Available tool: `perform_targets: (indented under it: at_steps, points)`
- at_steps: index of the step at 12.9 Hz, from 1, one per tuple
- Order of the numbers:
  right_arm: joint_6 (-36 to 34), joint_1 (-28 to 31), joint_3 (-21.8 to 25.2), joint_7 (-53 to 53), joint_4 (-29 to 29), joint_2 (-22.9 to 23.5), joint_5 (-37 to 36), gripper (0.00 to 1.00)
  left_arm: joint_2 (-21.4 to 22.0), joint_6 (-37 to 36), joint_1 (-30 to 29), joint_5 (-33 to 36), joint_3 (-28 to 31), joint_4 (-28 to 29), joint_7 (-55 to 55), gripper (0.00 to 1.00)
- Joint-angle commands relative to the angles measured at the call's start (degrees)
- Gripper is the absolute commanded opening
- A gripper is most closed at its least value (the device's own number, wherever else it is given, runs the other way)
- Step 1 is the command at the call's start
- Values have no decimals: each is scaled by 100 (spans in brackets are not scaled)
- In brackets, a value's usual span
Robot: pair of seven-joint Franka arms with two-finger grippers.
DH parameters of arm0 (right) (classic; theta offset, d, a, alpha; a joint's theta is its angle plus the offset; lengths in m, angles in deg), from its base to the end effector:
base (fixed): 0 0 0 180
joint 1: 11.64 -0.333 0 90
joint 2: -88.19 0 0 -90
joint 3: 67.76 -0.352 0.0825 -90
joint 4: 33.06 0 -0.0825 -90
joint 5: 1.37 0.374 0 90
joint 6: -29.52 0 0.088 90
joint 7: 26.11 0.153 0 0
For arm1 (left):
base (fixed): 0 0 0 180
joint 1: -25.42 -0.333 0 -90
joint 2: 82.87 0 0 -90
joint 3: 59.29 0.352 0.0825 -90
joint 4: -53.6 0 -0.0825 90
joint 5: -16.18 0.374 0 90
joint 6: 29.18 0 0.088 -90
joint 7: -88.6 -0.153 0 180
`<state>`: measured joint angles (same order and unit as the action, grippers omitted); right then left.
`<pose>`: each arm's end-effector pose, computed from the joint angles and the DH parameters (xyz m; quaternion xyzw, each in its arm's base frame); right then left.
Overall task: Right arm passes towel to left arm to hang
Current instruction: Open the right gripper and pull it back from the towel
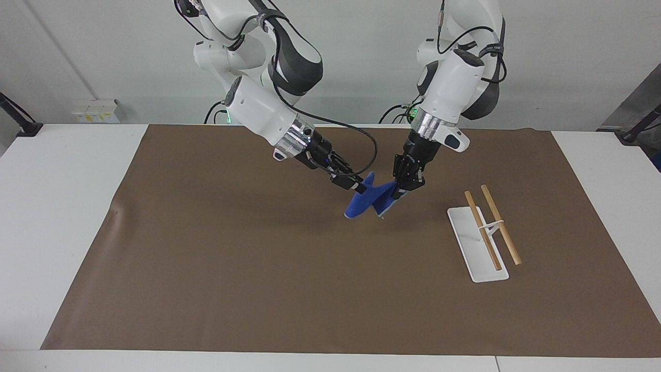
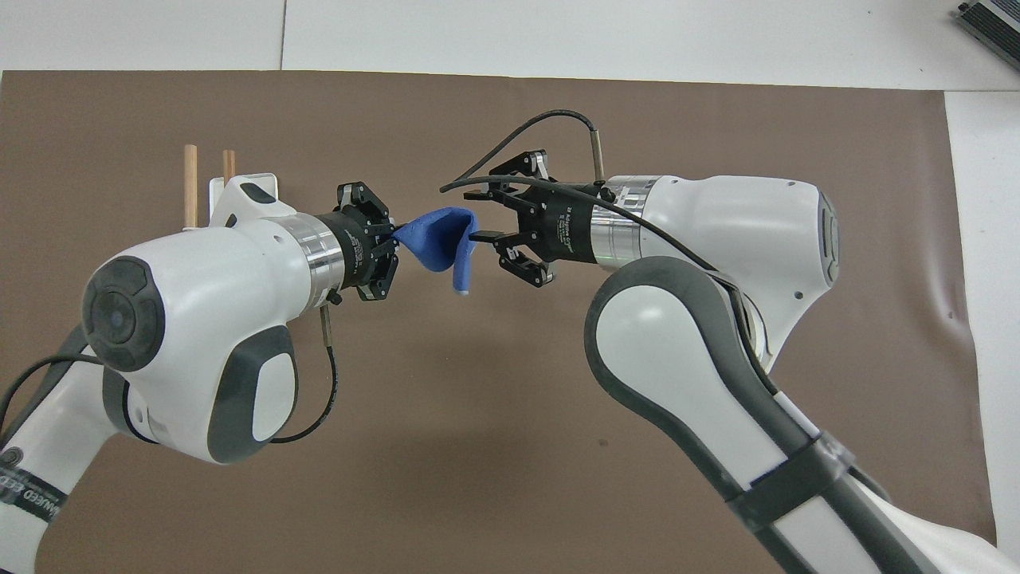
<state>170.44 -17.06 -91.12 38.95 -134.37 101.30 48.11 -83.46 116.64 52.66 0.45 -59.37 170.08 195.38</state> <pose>0.5988 0.3285 0.5026 -0.7390 0.5224 0.1307 0.4048 0.5382 -0.2821 0.4960 0.6801 0.6830 0.0014 0.2665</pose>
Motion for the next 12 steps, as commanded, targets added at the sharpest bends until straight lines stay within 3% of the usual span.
perform_targets:
  at_steps: [1,4,7,12]
  points:
    - [-222,208,-11,16,-361,-413,-524,100,94,-107,-35,-79,-1,51,-499,0]
    - [-1010,611,-11,-115,-653,-792,-2015,100,76,-80,-122,-79,-1,33,-1131,0]
    - [-2066,1094,-11,-991,-635,-1046,-3397,100,41,-45,-289,-88,-1,-10,-2018,0]
    - [-2824,1904,-2,-3277,-591,-1293,-4182,100,41,-106,-623,-61,16,-10,-2294,0]
